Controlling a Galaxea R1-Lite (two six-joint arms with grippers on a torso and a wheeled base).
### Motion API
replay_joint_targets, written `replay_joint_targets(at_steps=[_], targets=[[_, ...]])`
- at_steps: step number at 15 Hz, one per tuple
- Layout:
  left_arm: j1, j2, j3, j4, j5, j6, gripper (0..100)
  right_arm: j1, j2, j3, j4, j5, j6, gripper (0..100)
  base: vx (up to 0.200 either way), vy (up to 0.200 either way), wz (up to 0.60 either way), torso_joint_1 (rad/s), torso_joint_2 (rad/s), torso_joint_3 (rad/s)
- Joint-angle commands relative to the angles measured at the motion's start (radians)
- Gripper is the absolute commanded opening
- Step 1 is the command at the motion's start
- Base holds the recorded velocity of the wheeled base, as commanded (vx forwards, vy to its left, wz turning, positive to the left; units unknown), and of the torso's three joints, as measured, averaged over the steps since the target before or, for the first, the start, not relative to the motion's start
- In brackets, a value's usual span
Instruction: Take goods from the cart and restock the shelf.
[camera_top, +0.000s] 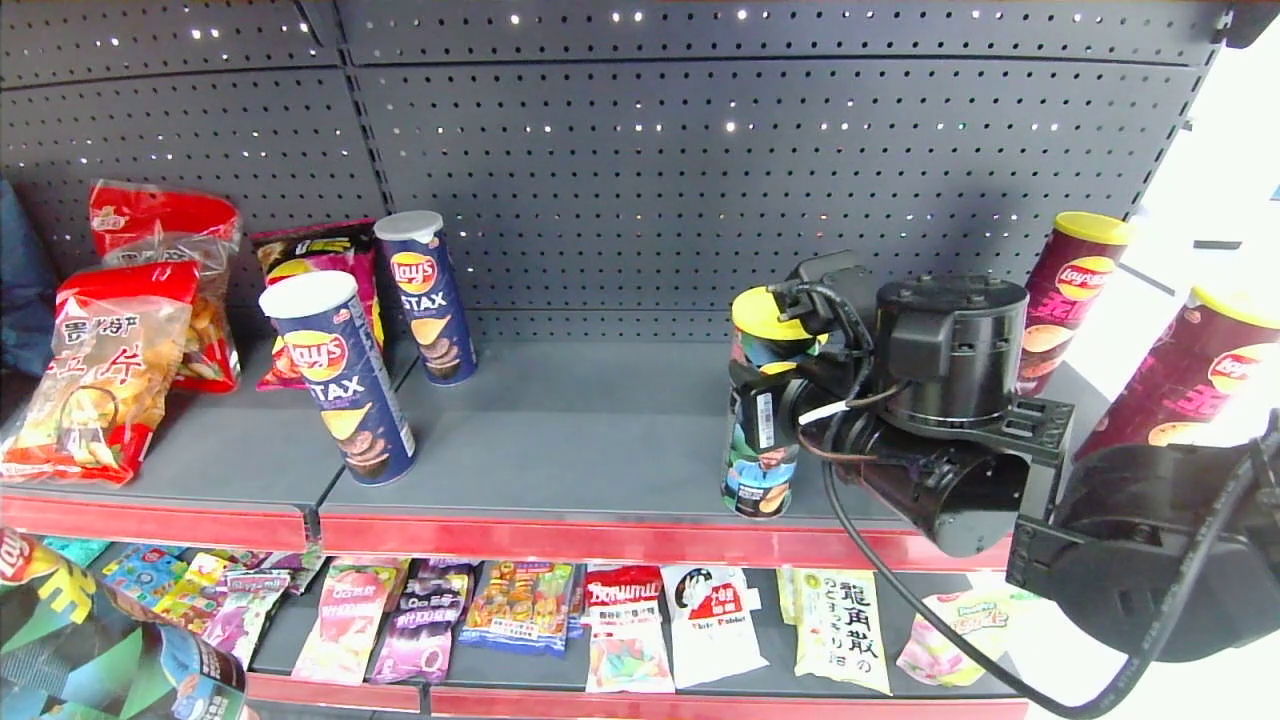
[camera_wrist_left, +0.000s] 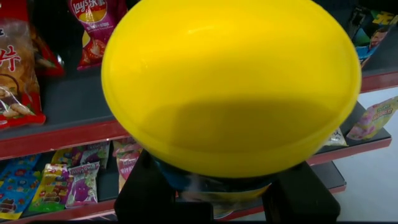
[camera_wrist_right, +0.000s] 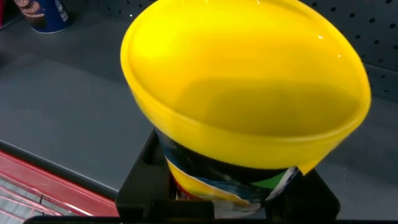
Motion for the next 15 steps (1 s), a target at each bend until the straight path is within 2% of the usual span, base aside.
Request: replay_joint_targets(at_steps=[1, 2, 3, 10, 15], targets=[[0.001, 0.001, 0.0, 0.0, 0.0, 0.0, 0, 0.0, 0.002, 0.004, 0.003, -0.002, -0.001, 0, 0.0, 0.0, 0.0, 0.0, 0.0, 0.0], [-0.001, 0.001, 0.0, 0.0, 0.0, 0.0, 0, 0.002, 0.003, 0.006, 0.003, -0.008, -0.001, 0, 0.0, 0.0, 0.0, 0.0, 0.0, 0.0], [0.001, 0.001, 0.0, 0.0, 0.0, 0.0, 0, 0.002, 0.005, 0.008, 0.003, -0.016, -0.001, 100, 0.0, 0.0, 0.0, 0.0, 0.0, 0.0], [-0.001, 0.002, 0.002, 0.0, -0.001, 0.0, 0, 0.002, -0.018, 0.012, 0.003, -0.027, -0.001, 100, 0.0, 0.0, 0.0, 0.0, 0.0, 0.0], [-0.001, 0.004, 0.002, 0.0, -0.001, 0.0, 0, 0.031, -0.133, 0.124, 0.004, -0.027, -0.001, 100, 0.0, 0.0, 0.0, 0.0, 0.0, 0.0]])
